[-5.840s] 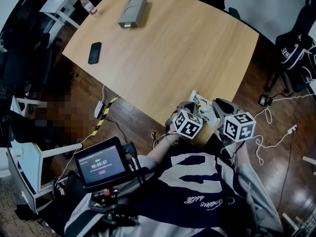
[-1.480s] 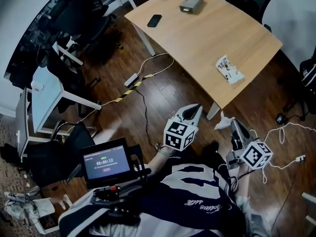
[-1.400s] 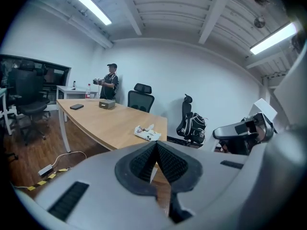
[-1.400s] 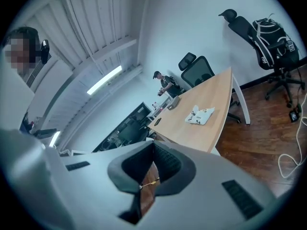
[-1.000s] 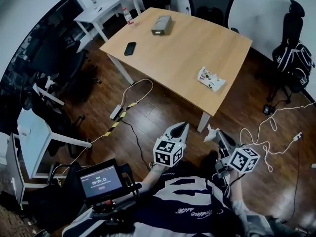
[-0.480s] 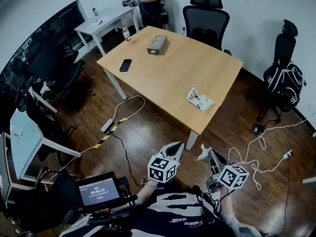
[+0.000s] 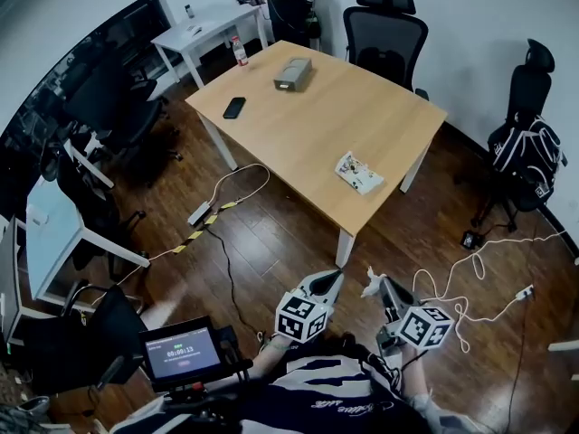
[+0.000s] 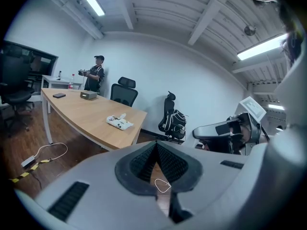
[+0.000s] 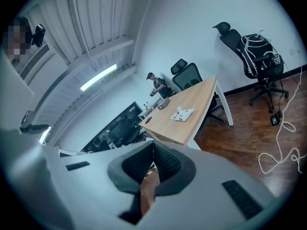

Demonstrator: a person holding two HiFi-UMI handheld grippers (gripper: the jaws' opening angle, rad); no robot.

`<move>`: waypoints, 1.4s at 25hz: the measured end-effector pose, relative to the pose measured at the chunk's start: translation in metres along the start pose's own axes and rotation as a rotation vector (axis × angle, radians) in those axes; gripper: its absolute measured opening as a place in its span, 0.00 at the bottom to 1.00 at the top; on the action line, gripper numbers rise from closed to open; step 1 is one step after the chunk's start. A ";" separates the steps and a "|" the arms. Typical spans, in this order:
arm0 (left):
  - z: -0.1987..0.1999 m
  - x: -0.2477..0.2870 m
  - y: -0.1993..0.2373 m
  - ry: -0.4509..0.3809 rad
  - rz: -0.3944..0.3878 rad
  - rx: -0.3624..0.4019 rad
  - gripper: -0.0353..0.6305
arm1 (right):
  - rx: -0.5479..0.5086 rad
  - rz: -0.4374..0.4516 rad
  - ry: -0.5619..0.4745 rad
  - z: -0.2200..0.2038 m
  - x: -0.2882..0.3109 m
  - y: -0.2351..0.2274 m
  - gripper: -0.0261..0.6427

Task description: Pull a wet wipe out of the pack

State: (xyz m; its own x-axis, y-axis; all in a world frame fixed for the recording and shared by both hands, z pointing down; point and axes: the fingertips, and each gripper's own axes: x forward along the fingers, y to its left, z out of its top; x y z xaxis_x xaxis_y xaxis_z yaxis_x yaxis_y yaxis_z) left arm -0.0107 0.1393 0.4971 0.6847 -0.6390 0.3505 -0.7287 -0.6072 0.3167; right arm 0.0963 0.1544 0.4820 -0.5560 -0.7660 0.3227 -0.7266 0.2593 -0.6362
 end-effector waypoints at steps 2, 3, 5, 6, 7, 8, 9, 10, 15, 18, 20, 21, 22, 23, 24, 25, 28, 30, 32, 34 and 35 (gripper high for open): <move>-0.003 -0.002 -0.007 0.002 0.008 -0.009 0.06 | -0.003 0.020 0.006 -0.001 -0.002 0.001 0.04; -0.004 -0.003 -0.009 0.004 0.013 -0.012 0.06 | -0.004 0.028 0.007 0.000 -0.003 0.001 0.04; -0.005 -0.005 -0.012 0.009 0.024 -0.016 0.06 | -0.009 0.036 0.010 0.001 -0.004 0.001 0.04; -0.006 -0.005 -0.014 0.012 0.031 -0.017 0.06 | -0.015 0.037 0.014 0.001 -0.005 0.000 0.04; -0.007 -0.005 -0.015 0.014 0.038 -0.018 0.06 | -0.023 0.038 0.018 0.001 -0.006 -0.001 0.04; -0.007 -0.005 -0.016 0.014 0.045 -0.020 0.06 | -0.031 0.039 0.023 0.000 -0.007 -0.001 0.04; -0.007 -0.005 -0.016 0.013 0.049 -0.022 0.06 | -0.039 0.040 0.027 0.000 -0.007 -0.001 0.04; -0.007 -0.005 -0.015 0.013 0.053 -0.023 0.06 | -0.046 0.042 0.030 -0.001 -0.007 0.000 0.04; -0.006 -0.005 -0.017 0.024 0.055 -0.013 0.06 | -0.059 0.044 0.033 0.000 -0.009 0.002 0.04; -0.001 -0.003 -0.012 0.037 0.048 -0.014 0.06 | -0.059 0.032 0.031 0.007 -0.005 0.003 0.04; 0.007 -0.003 -0.005 0.038 0.045 -0.012 0.06 | -0.062 0.022 0.032 0.013 0.001 0.006 0.04; 0.009 -0.002 -0.004 0.034 0.044 -0.010 0.06 | -0.064 0.021 0.030 0.014 0.002 0.007 0.04; 0.008 -0.002 -0.004 0.029 0.044 -0.009 0.06 | -0.068 0.022 0.026 0.013 0.001 0.006 0.04; 0.007 -0.001 -0.006 0.023 0.044 -0.007 0.06 | -0.072 0.023 0.022 0.012 0.000 0.005 0.04; 0.006 -0.001 -0.006 0.018 0.044 -0.005 0.06 | -0.077 0.024 0.020 0.011 -0.001 0.004 0.04; 0.006 -0.001 -0.005 0.014 0.045 -0.003 0.06 | -0.081 0.025 0.018 0.010 0.000 0.004 0.04; 0.012 -0.001 0.003 0.009 0.045 -0.002 0.06 | -0.088 0.023 0.016 0.013 0.008 0.007 0.04; 0.016 -0.001 0.008 0.006 0.047 -0.003 0.06 | -0.096 0.019 0.021 0.015 0.013 0.009 0.04; 0.018 0.000 0.014 0.003 0.052 -0.007 0.06 | -0.107 0.019 0.027 0.017 0.018 0.010 0.04; 0.020 0.001 0.019 0.001 0.057 -0.013 0.06 | -0.113 0.025 0.028 0.019 0.023 0.013 0.04; 0.019 0.001 0.021 0.002 0.058 -0.015 0.06 | -0.116 0.025 0.028 0.019 0.024 0.013 0.04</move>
State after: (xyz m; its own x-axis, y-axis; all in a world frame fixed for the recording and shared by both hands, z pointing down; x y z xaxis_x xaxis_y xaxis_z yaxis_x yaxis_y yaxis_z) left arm -0.0253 0.1169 0.4871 0.6415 -0.6719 0.3702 -0.7672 -0.5623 0.3087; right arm 0.0809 0.1286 0.4681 -0.5846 -0.7420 0.3282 -0.7532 0.3458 -0.5596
